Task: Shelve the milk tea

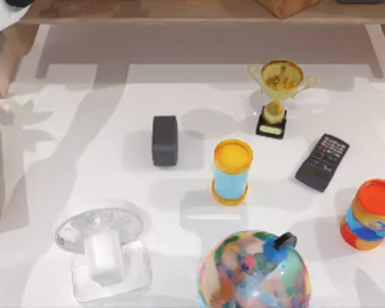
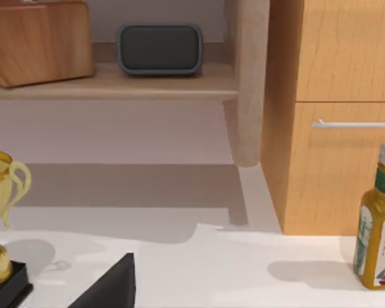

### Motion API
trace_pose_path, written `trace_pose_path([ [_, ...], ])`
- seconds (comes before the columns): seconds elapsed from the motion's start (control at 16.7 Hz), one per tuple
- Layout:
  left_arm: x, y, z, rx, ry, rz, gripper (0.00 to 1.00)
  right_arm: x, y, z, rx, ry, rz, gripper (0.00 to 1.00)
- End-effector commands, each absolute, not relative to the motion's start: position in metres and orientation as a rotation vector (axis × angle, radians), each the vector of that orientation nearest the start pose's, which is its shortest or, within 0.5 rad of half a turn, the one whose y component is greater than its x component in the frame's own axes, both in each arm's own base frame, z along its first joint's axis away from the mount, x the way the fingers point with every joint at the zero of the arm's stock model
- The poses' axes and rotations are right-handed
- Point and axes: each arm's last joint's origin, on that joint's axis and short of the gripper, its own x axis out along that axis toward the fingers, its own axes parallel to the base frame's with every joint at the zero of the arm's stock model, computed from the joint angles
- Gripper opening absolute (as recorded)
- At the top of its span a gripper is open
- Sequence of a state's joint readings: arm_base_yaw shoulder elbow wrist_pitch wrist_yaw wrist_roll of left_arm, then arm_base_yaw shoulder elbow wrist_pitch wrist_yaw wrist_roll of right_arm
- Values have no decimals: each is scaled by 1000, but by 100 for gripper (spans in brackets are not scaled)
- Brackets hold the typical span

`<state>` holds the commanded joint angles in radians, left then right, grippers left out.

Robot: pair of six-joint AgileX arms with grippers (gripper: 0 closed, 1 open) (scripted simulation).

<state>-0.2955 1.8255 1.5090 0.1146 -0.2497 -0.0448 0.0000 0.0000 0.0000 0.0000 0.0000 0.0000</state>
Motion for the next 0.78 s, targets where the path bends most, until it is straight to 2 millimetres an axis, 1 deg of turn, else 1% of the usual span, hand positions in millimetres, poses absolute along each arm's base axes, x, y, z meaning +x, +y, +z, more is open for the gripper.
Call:
trace_pose_path([
  [0.18,422,-118,317,-3,195,-28,0,106,-1,160,0,0,0,100],
  [0.24,423,-118,315,-1,201,-28,0,106,-1,160,0,0,0,100],
  [0.3,426,-119,308,5,216,-28,0,106,-1,160,0,0,0,100],
  [0.48,441,-118,292,7,220,-20,0,106,-1,160,0,0,0,100],
  [0.66,456,-117,283,-4,199,-21,0,106,-1,160,0,0,0,100],
  [0.78,459,-117,280,-4,199,-23,0,106,-1,160,0,0,0,100],
])
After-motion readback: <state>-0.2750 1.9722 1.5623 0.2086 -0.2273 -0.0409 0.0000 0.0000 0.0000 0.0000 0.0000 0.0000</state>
